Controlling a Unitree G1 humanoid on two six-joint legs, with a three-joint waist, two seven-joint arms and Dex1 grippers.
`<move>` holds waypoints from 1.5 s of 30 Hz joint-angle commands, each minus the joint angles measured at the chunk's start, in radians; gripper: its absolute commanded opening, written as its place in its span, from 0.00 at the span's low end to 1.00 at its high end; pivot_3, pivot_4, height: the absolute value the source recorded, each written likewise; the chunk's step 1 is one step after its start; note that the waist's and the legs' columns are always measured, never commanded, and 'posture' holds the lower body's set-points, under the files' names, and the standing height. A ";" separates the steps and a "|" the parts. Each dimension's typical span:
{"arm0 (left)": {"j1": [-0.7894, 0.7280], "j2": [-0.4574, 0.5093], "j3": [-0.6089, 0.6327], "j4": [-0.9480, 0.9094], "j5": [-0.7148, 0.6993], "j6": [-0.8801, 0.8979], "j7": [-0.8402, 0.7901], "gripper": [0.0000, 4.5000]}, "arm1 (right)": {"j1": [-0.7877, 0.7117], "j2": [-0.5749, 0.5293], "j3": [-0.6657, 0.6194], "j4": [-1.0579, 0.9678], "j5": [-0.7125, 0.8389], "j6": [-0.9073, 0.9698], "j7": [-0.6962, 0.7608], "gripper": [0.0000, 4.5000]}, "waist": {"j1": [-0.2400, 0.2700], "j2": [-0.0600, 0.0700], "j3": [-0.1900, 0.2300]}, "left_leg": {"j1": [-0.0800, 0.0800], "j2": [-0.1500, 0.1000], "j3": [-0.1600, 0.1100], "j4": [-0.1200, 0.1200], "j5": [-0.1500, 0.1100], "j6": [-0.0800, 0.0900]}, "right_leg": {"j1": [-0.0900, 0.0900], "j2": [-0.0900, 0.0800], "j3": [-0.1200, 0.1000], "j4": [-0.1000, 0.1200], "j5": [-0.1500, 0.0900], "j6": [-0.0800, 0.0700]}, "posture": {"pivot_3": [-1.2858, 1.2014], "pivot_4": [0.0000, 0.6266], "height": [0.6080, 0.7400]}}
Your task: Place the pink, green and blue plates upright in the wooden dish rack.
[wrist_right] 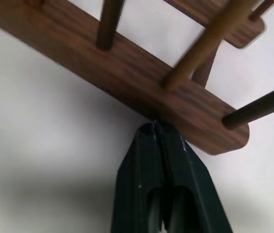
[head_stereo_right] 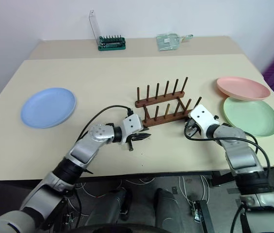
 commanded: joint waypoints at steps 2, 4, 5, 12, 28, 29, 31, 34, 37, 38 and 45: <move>-0.031 0.008 0.041 0.176 0.095 -0.005 0.178 0.25 | -0.067 0.040 0.023 0.091 -0.048 -0.068 -0.040 0.00 | -0.004 -0.001 -0.001 | 0.001 0.000 0.000 0.000 0.000 0.000 | 0.000 0.000 0.000 0.000 0.000 0.000 | 0.52 0.24 0.93; -0.049 0.009 0.056 0.222 0.098 -0.016 0.224 0.25 | -0.102 0.055 0.032 0.137 -0.067 -0.099 -0.056 0.00 | -0.010 -0.001 -0.001 | 0.002 0.000 0.000 -0.001 0.000 0.000 | 0.001 0.000 0.000 0.001 0.000 0.000 | 0.52 0.24 0.93; -0.057 0.010 0.061 0.241 0.099 -0.022 0.243 0.25 | -0.115 0.061 0.035 0.155 -0.073 -0.112 -0.062 0.00 | -0.016 -0.001 -0.001 | 0.003 0.000 0.000 -0.001 0.000 0.000 | 0.001 0.000 0.000 0.001 0.000 0.000 | 0.52 0.24 0.93; -0.073 0.007 0.070 0.277 0.074 -0.063 0.236 0.25 | -0.188 0.092 0.040 0.260 -0.093 -0.171 -0.085 0.00 | -0.035 -0.001 -0.002 | 0.004 0.001 0.000 -0.002 0.001 0.001 | 0.000 0.001 0.000 0.002 0.000 0.000 | 0.52 0.24 0.93; 0.061 0.026 0.102 -0.184 -0.224 -0.026 -0.143 0.23 | -0.150 -0.316 -0.112 0.155 -0.141 -0.245 0.018 0.85 | -0.025 0.003 0.000 | -0.010 -0.001 0.002 0.000 -0.001 0.001 | -0.010 -0.002 -0.001 0.001 0.000 0.000 | 0.52 0.24 0.93; 0.059 0.035 0.092 -0.192 -0.225 -0.018 -0.162 0.23 | -0.171 -0.332 -0.087 0.213 -0.175 -0.281 0.006 0.85 | -0.026 0.003 0.000 | -0.009 -0.001 0.002 0.000 -0.001 0.001 | -0.010 -0.002 -0.001 0.001 0.000 0.000 | 0.52 0.24 0.93; 0.051 0.041 0.079 -0.192 -0.218 -0.018 -0.182 0.23 | -0.226 -0.346 -0.043 0.341 -0.234 -0.352 -0.019 0.85 | -0.030 0.003 0.000 | -0.009 0.000 0.002 0.000 0.000 0.001 | -0.010 -0.002 -0.001 0.001 0.000 0.000 | 0.52 0.24 0.93; 0.046 0.028 0.088 -0.185 -0.217 -0.015 -0.172 0.23 | -0.341 -0.327 0.019 0.555 -0.309 -0.434 -0.086 0.85 | -0.030 0.004 0.001 | -0.009 -0.001 0.003 -0.001 0.001 0.004 | -0.011 -0.002 -0.001 0.001 0.001 -0.002 | 0.52 0.24 0.93; 0.048 0.025 0.087 -0.187 -0.212 -0.014 -0.165 0.23 | -0.439 -0.306 0.091 0.741 -0.382 -0.504 -0.142 0.85 | -0.029 0.004 0.001 | -0.010 -0.001 0.004 -0.001 0.001 0.004 | -0.011 -0.002 0.000 0.001 0.002 -0.003 | 0.52 0.24 0.93; 0.051 0.026 0.087 -0.190 -0.213 -0.013 -0.164 0.23 | -0.462 -0.301 0.109 0.786 -0.400 -0.524 -0.154 0.85 | -0.030 0.004 0.001 | -0.010 -0.001 0.004 -0.001 0.001 0.004 | -0.011 -0.001 0.000 0.001 0.002 -0.003 | 0.52 0.24 0.93; 0.087 0.045 0.090 -0.224 -0.204 -0.008 -0.141 0.23 | -0.577 -0.260 0.209 1.022 -0.492 -0.608 -0.243 0.55 | -0.027 0.004 0.001 | -0.010 -0.001 0.004 -0.001 0.001 0.004 | -0.011 -0.001 0.000 0.001 0.002 -0.003 | 0.52 0.24 0.93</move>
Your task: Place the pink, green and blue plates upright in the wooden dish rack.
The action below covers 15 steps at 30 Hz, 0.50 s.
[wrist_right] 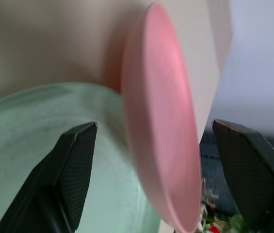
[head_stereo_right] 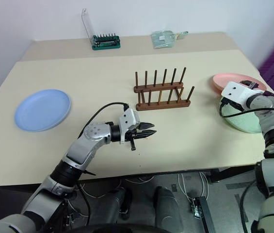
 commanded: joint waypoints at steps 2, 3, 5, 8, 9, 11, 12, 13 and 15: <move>0.017 0.010 0.021 -0.058 -0.004 0.003 0.021 0.23 | -0.046 -0.007 0.008 0.052 -0.015 -0.047 -0.022 0.32 | -0.001 0.000 0.000 | 0.000 0.000 0.000 0.000 0.000 0.000 | 0.000 0.000 0.000 0.000 0.000 0.000 | 0.52 0.24 0.93; 0.021 0.012 0.022 -0.062 -0.006 0.005 0.024 0.23 | -0.048 -0.007 0.009 0.057 -0.016 -0.053 -0.028 0.20 | -0.001 0.000 0.000 | 0.000 0.000 0.000 0.000 0.000 0.000 | 0.000 0.000 0.000 0.000 0.000 0.000 | 0.52 0.24 0.93; 0.027 0.016 0.020 -0.068 -0.007 0.004 0.027 0.23 | -0.051 -0.011 0.015 0.062 -0.027 -0.063 -0.049 0.01 | -0.001 0.000 0.000 | 0.000 0.000 0.000 0.000 0.000 0.000 | 0.000 0.001 0.001 0.000 0.000 0.000 | 0.52 0.24 0.93; 0.031 0.018 0.012 -0.069 -0.001 0.001 0.030 0.23 | -0.043 -0.019 0.023 0.059 -0.040 -0.089 -0.081 0.01 | -0.002 0.001 0.000 | 0.001 0.000 0.000 0.000 0.000 0.000 | 0.000 0.001 0.001 0.000 0.000 0.000 | 0.52 0.24 0.93; 0.031 0.018 0.011 -0.069 -0.001 0.002 0.031 0.23 | -0.038 -0.024 0.025 0.052 -0.047 -0.101 -0.101 0.01 | -0.002 0.001 0.000 | 0.001 0.000 0.000 0.000 0.000 0.000 | 0.000 0.002 0.001 0.000 0.000 0.000 | 0.52 0.24 0.93; 0.031 0.018 0.009 -0.069 -0.002 0.002 0.030 0.23 | -0.033 -0.037 0.032 0.039 -0.060 -0.117 -0.137 0.01 | -0.002 0.001 0.000 | 0.000 0.000 0.000 0.000 0.000 0.000 | 0.000 0.002 0.001 0.000 0.000 0.000 | 0.52 0.24 0.93; 0.030 0.019 0.008 -0.069 -0.002 0.001 0.029 0.23 | -0.032 -0.042 0.034 0.034 -0.067 -0.123 -0.150 0.01 | -0.002 0.001 0.000 | 0.000 0.000 0.000 0.000 0.000 0.000 | 0.000 0.002 0.001 0.000 0.000 0.000 | 0.52 0.24 0.93; 0.026 0.017 0.008 -0.065 -0.001 0.000 0.029 0.23 | -0.029 -0.056 0.028 0.008 -0.068 -0.143 -0.163 0.01 | -0.002 0.002 0.000 | 0.000 0.000 0.000 0.000 0.000 0.000 | 0.000 0.003 0.001 0.000 0.000 0.000 | 0.52 0.24 0.93; 0.017 0.018 0.014 -0.059 -0.003 -0.001 0.030 0.23 | -0.017 -0.069 -0.046 -0.090 0.023 -0.195 -0.112 0.01 | -0.001 0.002 0.000 | 0.000 0.000 0.000 0.000 0.000 0.000 | 0.000 0.003 0.001 0.000 0.000 0.000 | 0.52 0.24 0.93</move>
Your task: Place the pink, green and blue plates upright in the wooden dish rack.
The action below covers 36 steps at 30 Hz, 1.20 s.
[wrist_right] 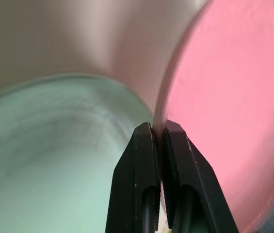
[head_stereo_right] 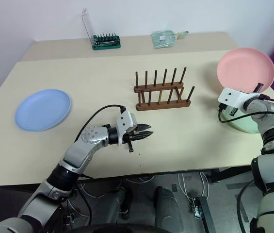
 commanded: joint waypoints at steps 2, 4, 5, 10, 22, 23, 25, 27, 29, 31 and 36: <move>-0.015 0.002 0.019 -0.025 -0.007 -0.011 -0.001 0.23 | 0.022 0.006 -0.217 -0.320 0.346 -0.008 0.200 0.01 | -0.004 0.001 0.000 | 0.000 0.000 0.000 0.000 0.000 0.000 | 0.000 0.000 0.000 0.000 0.000 0.000 | 0.52 0.24 0.93; -0.018 0.004 0.022 -0.021 -0.010 -0.012 -0.004 0.23 | 0.055 0.073 -0.338 -0.556 0.622 0.176 0.359 0.01 | -0.015 0.000 0.001 | 0.000 0.001 0.000 0.000 0.000 0.000 | 0.000 0.002 0.001 0.000 0.001 0.001 | 0.52 0.24 0.93; -0.020 0.004 0.023 -0.018 -0.012 -0.012 -0.006 0.23 | 0.065 0.108 -0.401 -0.713 0.816 0.365 0.422 0.01 | -0.020 0.000 0.001 | 0.001 0.001 0.000 0.000 0.000 0.000 | 0.000 0.002 0.001 0.001 0.002 0.003 | 0.52 0.24 0.93; -0.036 -0.001 0.033 0.000 -0.018 -0.012 -0.017 0.23 | 0.099 0.126 -0.586 -1.067 1.469 1.025 0.613 0.01 | 0.003 0.000 0.001 | 0.001 0.002 -0.005 0.000 0.000 0.001 | 0.000 0.001 -0.001 0.002 0.002 0.003 | 0.52 0.24 0.93; -0.003 0.009 0.051 -0.041 -0.023 0.011 -0.004 0.23 | 0.095 0.125 -0.549 -0.887 1.366 1.080 0.781 0.01 | 0.002 0.001 0.000 | -0.003 -0.001 0.001 0.000 -0.002 0.003 | -0.004 -0.006 -0.002 0.001 0.001 0.005 | 0.52 0.24 0.93; 0.000 0.011 0.052 -0.045 -0.023 0.011 -0.003 0.23 | 0.086 0.127 -0.547 -0.869 1.354 1.077 0.791 0.01 | 0.002 0.001 0.000 | -0.003 -0.001 0.001 -0.001 -0.002 0.003 | -0.004 -0.006 -0.002 0.001 0.001 0.005 | 0.52 0.24 0.93; 0.005 0.013 0.053 -0.055 -0.026 0.018 -0.001 0.23 | 0.072 0.129 -0.539 -0.824 1.324 1.070 0.815 0.01 | 0.002 0.001 0.001 | -0.003 -0.001 0.001 0.000 -0.002 0.003 | -0.004 -0.006 -0.002 0.001 0.001 0.004 | 0.52 0.24 0.93; 0.008 0.014 0.053 -0.063 -0.029 0.025 0.000 0.23 | 0.058 0.131 -0.533 -0.783 1.300 1.065 0.834 0.01 | 0.002 0.001 0.001 | -0.004 -0.001 0.001 0.001 -0.002 0.003 | -0.003 -0.006 -0.002 0.001 0.000 0.002 | 0.52 0.24 0.93; 0.008 0.016 0.053 -0.068 -0.033 0.029 0.000 0.23 | 0.038 0.136 -0.534 -0.735 1.279 1.060 0.844 0.01 | 0.002 0.001 0.001 | -0.003 -0.001 0.001 0.002 -0.002 0.003 | -0.002 -0.006 -0.002 0.001 0.000 0.002 | 0.52 0.24 0.93; 0.007 0.017 0.055 -0.075 -0.040 0.033 -0.001 0.23 | 0.017 0.141 -0.534 -0.686 1.258 1.055 0.856 0.01 | 0.003 0.001 0.001 | -0.003 -0.001 0.001 0.002 -0.002 0.003 | -0.003 -0.006 -0.002 0.001 0.000 0.002 | 0.52 0.24 0.93; 0.008 0.015 0.063 -0.095 -0.062 0.049 -0.005 0.23 | -0.009 0.146 -0.528 -0.617 1.227 1.068 0.894 0.01 | 0.003 0.001 0.001 | -0.004 -0.001 0.001 0.001 -0.002 0.003 | -0.003 -0.006 -0.002 0.000 0.000 0.002 | 0.52 0.24 0.93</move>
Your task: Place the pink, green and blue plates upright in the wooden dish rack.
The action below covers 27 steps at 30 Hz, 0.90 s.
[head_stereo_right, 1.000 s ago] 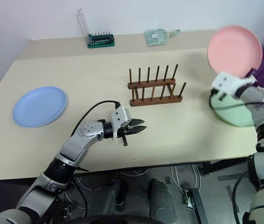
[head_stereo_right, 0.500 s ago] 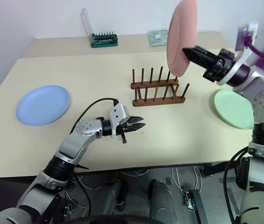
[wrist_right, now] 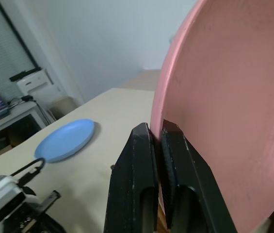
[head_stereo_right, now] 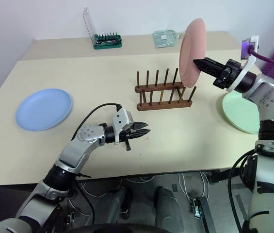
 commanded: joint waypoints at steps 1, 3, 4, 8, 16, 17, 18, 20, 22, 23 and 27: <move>0.001 -0.001 0.025 -0.054 -0.034 0.009 -0.003 0.23 | -0.054 0.005 -0.015 0.034 -0.019 -0.009 0.027 0.01 | 0.000 0.000 0.000 | 0.000 0.000 0.000 0.000 0.000 0.000 | 0.000 0.000 0.000 0.000 0.000 0.000 | 0.52 0.24 0.93; 0.003 0.001 0.024 -0.063 -0.042 0.015 -0.007 0.23 | -0.063 0.010 -0.015 0.059 -0.032 -0.012 0.030 0.01 | -0.001 0.000 0.000 | 0.000 0.000 0.000 0.000 0.000 0.000 | 0.000 0.000 0.000 0.000 0.000 0.000 | 0.52 0.24 0.93; 0.003 0.002 0.022 -0.065 -0.043 0.016 -0.007 0.23 | -0.066 0.011 -0.016 0.066 -0.038 -0.013 0.033 0.07 | -0.001 0.000 0.000 | 0.000 0.000 0.000 0.000 0.000 0.000 | 0.000 0.000 0.000 0.000 0.000 0.000 | 0.52 0.24 0.93; -0.001 0.004 0.019 -0.063 -0.044 0.020 -0.004 0.23 | -0.076 0.015 -0.024 0.077 -0.059 -0.034 0.028 0.42 | -0.001 0.000 0.000 | 0.000 0.000 0.000 0.000 0.000 0.000 | 0.000 0.000 0.000 0.000 0.000 0.000 | 0.52 0.24 0.93; -0.003 -0.001 0.015 -0.063 -0.045 0.020 -0.003 0.23 | -0.164 0.007 -0.136 0.160 -0.133 -0.254 -0.196 0.76 | 0.001 0.000 0.000 | 0.000 0.000 0.000 0.000 0.000 0.000 | 0.000 0.000 0.000 0.000 0.000 0.000 | 0.52 0.24 0.93; -0.002 -0.001 0.016 -0.064 -0.046 0.021 -0.002 0.23 | -0.157 -0.007 -0.155 0.154 -0.129 -0.259 -0.204 0.76 | 0.002 0.000 0.000 | 0.000 0.000 0.000 0.000 0.000 0.000 | 0.000 0.000 0.000 0.000 0.000 0.000 | 0.52 0.24 0.93; 0.000 0.000 0.014 -0.068 -0.045 0.022 0.000 0.23 | -0.123 -0.032 -0.173 0.121 -0.129 -0.260 -0.199 0.76 | 0.004 0.000 0.000 | 0.000 0.000 0.000 0.000 0.000 0.000 | 0.000 0.000 0.000 0.000 0.001 0.001 | 0.52 0.24 0.93; 0.001 0.000 0.011 -0.075 -0.046 0.028 -0.001 0.23 | -0.001 -0.094 -0.173 0.023 -0.163 -0.266 -0.171 0.76 | 0.018 0.000 0.000 | 0.000 0.000 0.000 0.000 0.000 0.000 | 0.000 0.000 0.000 0.000 0.001 0.001 | 0.52 0.24 0.93; 0.001 -0.001 0.007 -0.082 -0.048 0.032 -0.004 0.23 | 0.127 -0.137 -0.156 -0.076 -0.197 -0.278 -0.151 0.76 | 0.027 0.000 0.000 | 0.000 0.000 0.000 0.000 -0.001 0.001 | 0.000 0.000 0.000 0.000 0.000 0.001 | 0.52 0.24 0.93; 0.001 -0.002 0.006 -0.085 -0.051 0.035 -0.005 0.23 | 0.193 -0.158 -0.146 -0.123 -0.215 -0.273 -0.147 0.76 | 0.027 0.000 0.000 | 0.000 -0.001 0.001 -0.001 -0.001 0.001 | 0.000 0.000 0.000 -0.001 0.000 0.001 | 0.52 0.24 0.93; -0.011 -0.010 -0.006 -0.073 -0.054 0.035 -0.020 0.23 | 0.451 -0.218 -0.064 -0.237 -0.372 -0.308 -0.196 0.76 | 0.024 0.001 -0.001 | 0.000 0.000 0.002 0.001 -0.001 0.001 | 0.000 -0.001 0.001 0.000 0.000 0.000 | 0.52 0.24 0.93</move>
